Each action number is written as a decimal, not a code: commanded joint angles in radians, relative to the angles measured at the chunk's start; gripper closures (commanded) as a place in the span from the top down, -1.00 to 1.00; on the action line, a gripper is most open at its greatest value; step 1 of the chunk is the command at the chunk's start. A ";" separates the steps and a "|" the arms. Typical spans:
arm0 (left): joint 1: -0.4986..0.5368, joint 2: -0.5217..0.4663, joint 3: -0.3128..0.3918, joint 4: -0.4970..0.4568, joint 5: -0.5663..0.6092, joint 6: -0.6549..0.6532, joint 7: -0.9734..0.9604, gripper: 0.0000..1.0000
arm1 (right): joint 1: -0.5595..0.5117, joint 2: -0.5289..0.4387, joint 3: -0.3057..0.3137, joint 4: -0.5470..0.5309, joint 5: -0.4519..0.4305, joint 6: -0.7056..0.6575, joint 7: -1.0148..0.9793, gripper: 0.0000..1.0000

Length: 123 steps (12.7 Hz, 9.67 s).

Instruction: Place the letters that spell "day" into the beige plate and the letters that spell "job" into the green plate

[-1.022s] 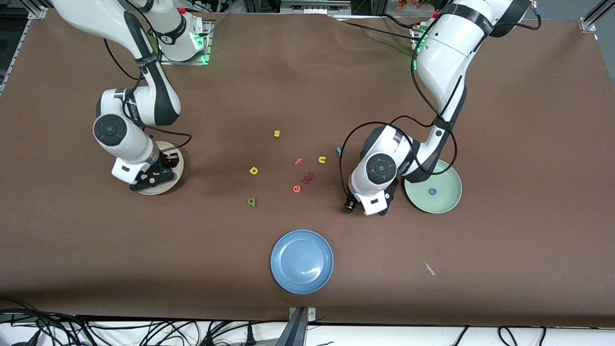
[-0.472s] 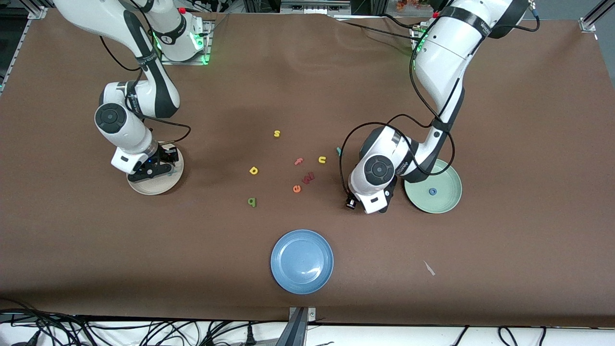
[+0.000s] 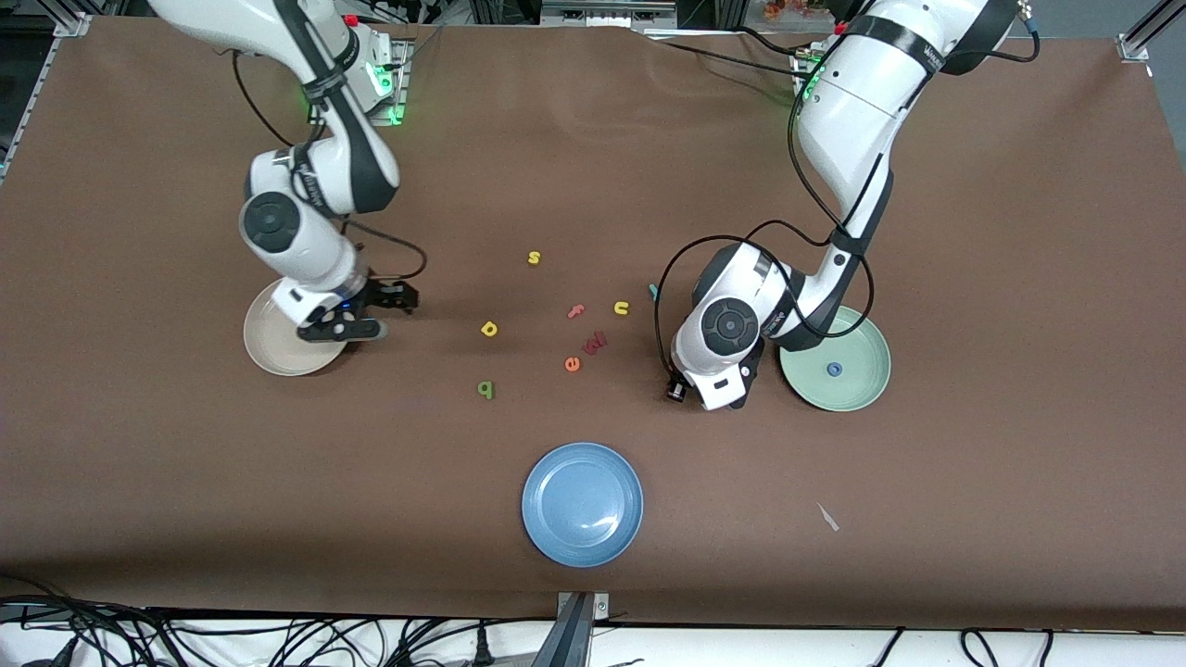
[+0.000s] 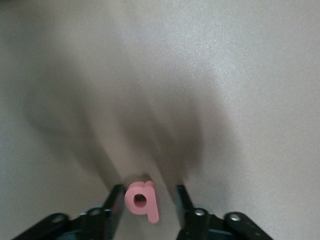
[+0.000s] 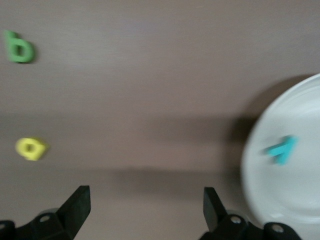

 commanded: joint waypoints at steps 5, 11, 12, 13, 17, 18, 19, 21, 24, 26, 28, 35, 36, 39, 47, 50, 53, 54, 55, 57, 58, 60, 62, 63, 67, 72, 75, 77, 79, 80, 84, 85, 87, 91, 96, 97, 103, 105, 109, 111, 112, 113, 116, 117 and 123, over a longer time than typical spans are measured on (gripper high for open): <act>-0.007 -0.065 -0.002 -0.026 0.015 -0.059 -0.024 -0.87 | 0.114 0.114 0.080 0.153 0.013 -0.003 0.490 1.00; -0.004 -0.172 -0.096 -0.149 0.021 -0.177 -0.018 -0.87 | 0.137 0.217 0.077 0.207 0.002 0.052 0.531 0.93; 0.006 -0.194 -0.096 -0.161 0.024 -0.182 -0.009 -0.87 | 0.137 0.242 0.077 0.228 0.002 0.052 0.531 0.90; 0.016 -0.202 -0.093 -0.161 0.025 -0.208 0.031 -0.87 | 0.137 0.259 0.077 0.247 0.002 0.052 0.531 0.85; 0.116 -0.251 -0.085 -0.149 0.041 -0.293 0.288 -0.86 | 0.131 0.300 0.069 0.288 -0.003 0.052 0.519 0.74; 0.145 -0.257 -0.084 -0.146 0.076 -0.309 0.360 -0.86 | 0.126 0.305 0.069 0.288 -0.003 0.052 0.506 0.72; 0.174 -0.262 -0.085 -0.146 0.100 -0.311 0.423 -0.85 | 0.125 0.305 0.066 0.288 -0.003 0.050 0.491 0.69; 0.229 -0.262 -0.084 -0.147 0.108 -0.311 0.568 -0.85 | 0.119 0.305 0.058 0.287 -0.003 0.049 0.474 0.61; 0.337 -0.254 -0.085 -0.161 0.108 -0.324 0.880 -0.82 | 0.120 0.315 0.054 0.287 -0.003 0.049 0.476 0.51; 0.395 -0.243 -0.085 -0.179 0.108 -0.324 1.073 -0.77 | 0.122 0.322 0.054 0.287 -0.003 0.050 0.476 0.39; 0.430 -0.232 -0.085 -0.212 0.107 -0.318 1.247 -0.73 | 0.125 0.326 0.054 0.287 -0.003 0.052 0.477 0.22; 0.429 -0.206 -0.090 -0.252 0.099 -0.266 1.277 1.00 | 0.122 0.331 0.054 0.291 0.005 0.053 0.483 -0.30; 0.425 -0.214 -0.094 -0.249 0.093 -0.271 1.266 1.00 | 0.122 0.331 0.054 0.291 0.007 0.053 0.485 -0.38; 0.423 -0.258 -0.177 -0.241 0.091 -0.292 1.208 1.00 | 0.122 0.332 0.054 0.302 0.010 0.052 0.486 -0.50; 0.420 -0.347 -0.436 -0.484 0.107 0.004 0.880 1.00 | 0.120 0.331 0.054 0.326 0.014 0.038 0.479 -0.80; 0.325 -0.328 -0.431 -0.535 0.114 0.111 0.736 0.99 | 0.116 0.325 0.052 0.363 0.013 -0.034 0.470 -0.81; 0.277 -0.260 -0.430 -0.509 0.367 0.113 0.482 0.94 | 0.099 0.306 0.044 0.362 0.003 -0.066 0.410 -0.88; 0.271 -0.219 -0.432 -0.482 0.428 0.114 0.423 0.86 | 0.100 0.288 0.023 0.353 0.002 -0.088 0.366 -0.88; 0.262 -0.184 -0.432 -0.448 0.456 0.113 0.382 0.78 | 0.099 0.265 -0.006 0.337 0.003 -0.120 0.288 -0.88; 0.248 -0.157 -0.432 -0.413 0.458 0.113 0.375 0.69 | 0.097 0.204 -0.067 0.292 0.006 -0.152 0.134 -0.88; 0.247 -0.150 -0.432 -0.405 0.456 0.114 0.373 0.66 | 0.099 0.176 -0.095 0.255 0.008 -0.151 0.061 -0.88; 0.227 -0.125 -0.432 -0.394 0.458 0.114 0.367 0.61 | 0.099 0.130 -0.147 0.190 0.010 -0.134 -0.062 -0.88; 0.208 -0.119 -0.430 -0.391 0.458 0.114 0.366 0.56 | 0.099 0.084 -0.198 0.129 0.010 -0.112 -0.180 -0.88; 0.210 -0.119 -0.430 -0.391 0.458 0.114 0.366 0.42 | 0.099 0.058 -0.227 0.089 0.010 -0.088 -0.245 -0.88; 0.219 -0.120 -0.430 -0.391 0.456 0.111 0.366 -0.91 | 0.096 0.029 -0.345 0.004 0.019 -0.014 -0.507 -0.88; 0.240 -0.131 -0.429 -0.385 0.455 0.105 0.369 -1.00 | 0.086 0.056 -0.359 0.012 0.022 -0.028 -0.517 1.00; 0.265 -0.177 -0.430 -0.377 0.449 0.084 0.380 -1.00 | 0.090 0.055 -0.348 0.044 0.066 -0.072 -0.494 1.00; 0.302 -0.191 -0.438 -0.316 0.444 -0.032 0.437 -1.00 | 0.102 0.068 -0.330 0.102 0.138 -0.101 -0.492 1.00; 0.312 -0.188 -0.437 -0.214 0.440 -0.184 0.523 -1.00 | 0.102 0.120 -0.284 0.203 0.168 -0.146 -0.482 1.00; 0.332 -0.188 -0.437 -0.178 0.430 -0.235 0.580 -1.00 | 0.103 0.148 -0.264 0.260 0.168 -0.175 -0.456 1.00; 0.467 -0.191 -0.437 -0.158 0.420 -0.297 0.829 -1.00 | 0.103 0.246 -0.161 0.434 0.168 -0.223 -0.211 1.00; 0.496 -0.189 -0.437 -0.160 0.420 -0.301 0.884 -1.00 | 0.105 0.277 -0.148 0.469 0.166 -0.223 -0.151 1.00; 0.568 -0.176 -0.435 -0.161 0.420 -0.298 1.014 -1.00 | 0.129 0.332 -0.124 0.517 0.163 -0.214 -0.046 1.00; 0.624 -0.113 -0.430 -0.166 0.421 -0.250 1.098 -1.00 | 0.180 0.438 -0.124 0.635 0.158 -0.211 0.125 1.00; 0.644 -0.070 -0.415 -0.173 0.421 -0.245 1.088 -0.41 | 0.194 0.507 -0.126 0.670 0.152 -0.143 0.189 0.96; 0.645 -0.074 -0.417 -0.172 0.420 -0.246 1.085 0.99 | 0.194 0.509 -0.126 0.676 0.154 -0.143 0.190 0.88; 0.653 -0.238 -0.429 -0.158 0.420 -0.265 1.096 1.00 | 0.194 0.544 -0.126 0.695 0.155 -0.126 0.193 0.54; 0.652 -0.303 -0.441 -0.155 0.417 -0.280 1.096 1.00 | 0.194 0.547 -0.124 0.695 0.155 -0.117 0.192 0.40; 0.638 -0.320 -0.449 0.032 0.305 -0.470 1.117 1.00 | 0.194 0.552 -0.126 0.698 0.155 -0.117 0.189 0.27; 0.630 -0.361 -0.441 0.038 0.268 -0.479 1.204 1.00 | 0.192 0.553 -0.126 0.701 0.155 -0.117 0.187 0.20; 0.624 -0.396 -0.411 0.037 0.237 -0.479 1.257 1.00 | 0.192 0.559 -0.124 0.713 0.155 -0.117 0.186 0.16; 0.616 -0.433 -0.354 0.035 0.187 -0.479 1.318 1.00 | 0.192 0.569 -0.124 0.727 0.155 -0.117 0.187 0.16; 0.508 -0.591 -0.126 -0.070 -0.023 -0.502 1.548 1.00 | 0.192 0.576 -0.124 0.732 0.157 -0.117 0.187 0.07; 0.489 -0.643 -0.081 -0.110 -0.028 -0.510 1.594 1.00 | 0.192 0.576 -0.124 0.732 0.157 -0.117 0.187 0.01; 0.362 -0.875 0.053 -0.322 -0.016 -0.522 1.710 1.00 | 0.192 0.576 -0.124 0.733 0.158 -0.117 0.187 -0.30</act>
